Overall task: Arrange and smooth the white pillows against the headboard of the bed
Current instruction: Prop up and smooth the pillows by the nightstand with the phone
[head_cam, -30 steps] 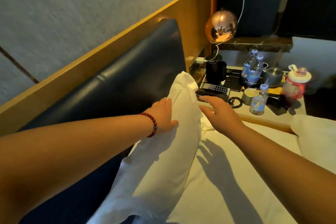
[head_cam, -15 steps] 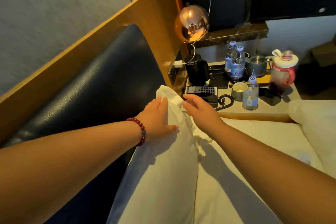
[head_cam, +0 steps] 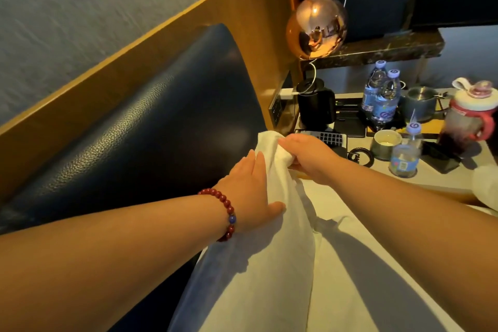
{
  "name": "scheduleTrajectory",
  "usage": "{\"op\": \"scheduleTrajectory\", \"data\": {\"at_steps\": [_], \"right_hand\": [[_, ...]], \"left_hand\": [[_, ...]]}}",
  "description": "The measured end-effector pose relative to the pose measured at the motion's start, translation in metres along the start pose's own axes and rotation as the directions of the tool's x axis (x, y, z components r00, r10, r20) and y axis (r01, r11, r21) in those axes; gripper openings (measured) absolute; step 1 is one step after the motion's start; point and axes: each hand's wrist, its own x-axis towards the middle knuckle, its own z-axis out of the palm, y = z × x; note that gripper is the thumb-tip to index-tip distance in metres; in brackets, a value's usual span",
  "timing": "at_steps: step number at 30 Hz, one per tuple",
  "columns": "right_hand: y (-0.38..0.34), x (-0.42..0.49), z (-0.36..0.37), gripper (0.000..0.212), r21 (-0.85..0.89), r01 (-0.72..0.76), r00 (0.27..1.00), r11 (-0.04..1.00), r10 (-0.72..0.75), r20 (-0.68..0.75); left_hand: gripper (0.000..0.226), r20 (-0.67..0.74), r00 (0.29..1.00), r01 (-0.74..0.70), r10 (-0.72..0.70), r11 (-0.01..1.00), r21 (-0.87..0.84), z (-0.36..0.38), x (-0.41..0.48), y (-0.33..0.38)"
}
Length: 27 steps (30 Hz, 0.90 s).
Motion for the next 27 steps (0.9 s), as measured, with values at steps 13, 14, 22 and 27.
{"op": "scheduleTrajectory", "data": {"at_steps": [13,14,22,27], "right_hand": [[0.04,0.004,-0.003,0.069,0.223,-0.167,0.969,0.96,0.117,0.219],[0.043,0.005,-0.003,0.061,0.185,-0.118,0.982,0.976,0.087,0.17],[0.023,0.007,-0.008,0.031,0.169,-0.123,0.98,0.978,0.147,-0.137],[0.046,0.008,-0.018,0.063,0.269,-0.19,0.977,0.944,0.209,-0.044]], "left_hand": [[0.085,-0.089,0.996,0.009,-0.008,1.0,0.01,0.003,0.0,0.001],[0.087,-0.096,0.995,0.008,-0.005,0.999,0.033,0.003,0.0,0.0],[0.082,-0.038,0.999,-0.012,0.004,0.978,-0.206,0.001,-0.001,0.001],[0.092,-0.012,0.992,0.127,-0.128,0.991,-0.032,0.006,0.002,-0.002]]}}
